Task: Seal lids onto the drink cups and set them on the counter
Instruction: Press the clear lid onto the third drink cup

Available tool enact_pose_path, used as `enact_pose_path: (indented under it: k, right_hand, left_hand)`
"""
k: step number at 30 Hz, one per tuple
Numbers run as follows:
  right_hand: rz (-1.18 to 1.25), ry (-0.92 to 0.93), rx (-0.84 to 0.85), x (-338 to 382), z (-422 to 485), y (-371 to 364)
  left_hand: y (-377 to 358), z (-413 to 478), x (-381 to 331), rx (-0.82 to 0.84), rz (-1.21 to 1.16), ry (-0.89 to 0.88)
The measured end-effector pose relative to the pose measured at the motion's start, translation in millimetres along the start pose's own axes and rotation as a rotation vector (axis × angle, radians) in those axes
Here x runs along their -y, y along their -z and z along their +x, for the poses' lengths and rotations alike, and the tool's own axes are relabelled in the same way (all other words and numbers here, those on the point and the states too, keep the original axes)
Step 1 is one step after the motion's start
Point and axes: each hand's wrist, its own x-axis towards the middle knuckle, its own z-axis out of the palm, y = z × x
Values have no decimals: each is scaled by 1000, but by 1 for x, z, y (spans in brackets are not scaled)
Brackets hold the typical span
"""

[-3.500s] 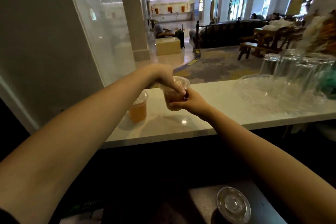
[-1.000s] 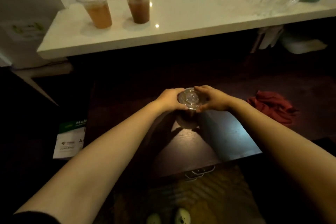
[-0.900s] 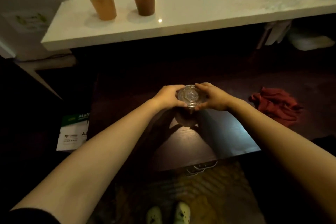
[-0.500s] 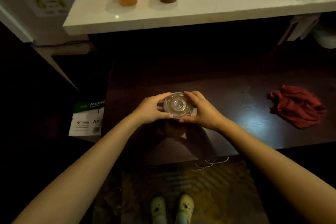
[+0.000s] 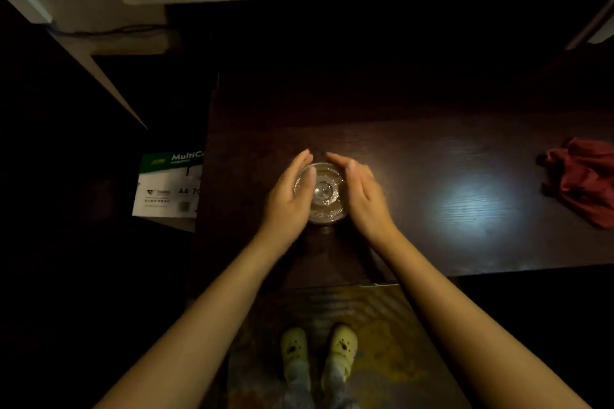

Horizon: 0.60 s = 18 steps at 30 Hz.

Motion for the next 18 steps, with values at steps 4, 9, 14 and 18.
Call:
enact_pose_path:
  k: [4, 9, 14, 18]
  right_hand:
    - [154, -10, -82, -7, 1, -17]
    - [217, 6, -146, -15, 3, -21]
    - [257, 25, -178, -16, 2, -24]
    - [259, 0, -181, -12, 2, -23]
  left_hand:
    - [-28, -2, 9, -324, -60, -144]
    - [-32, 4, 17, -391, -82, -226]
    - [-32, 7, 21, -398, -54, -245]
    - [-30, 6, 19, -382, -15, -263]
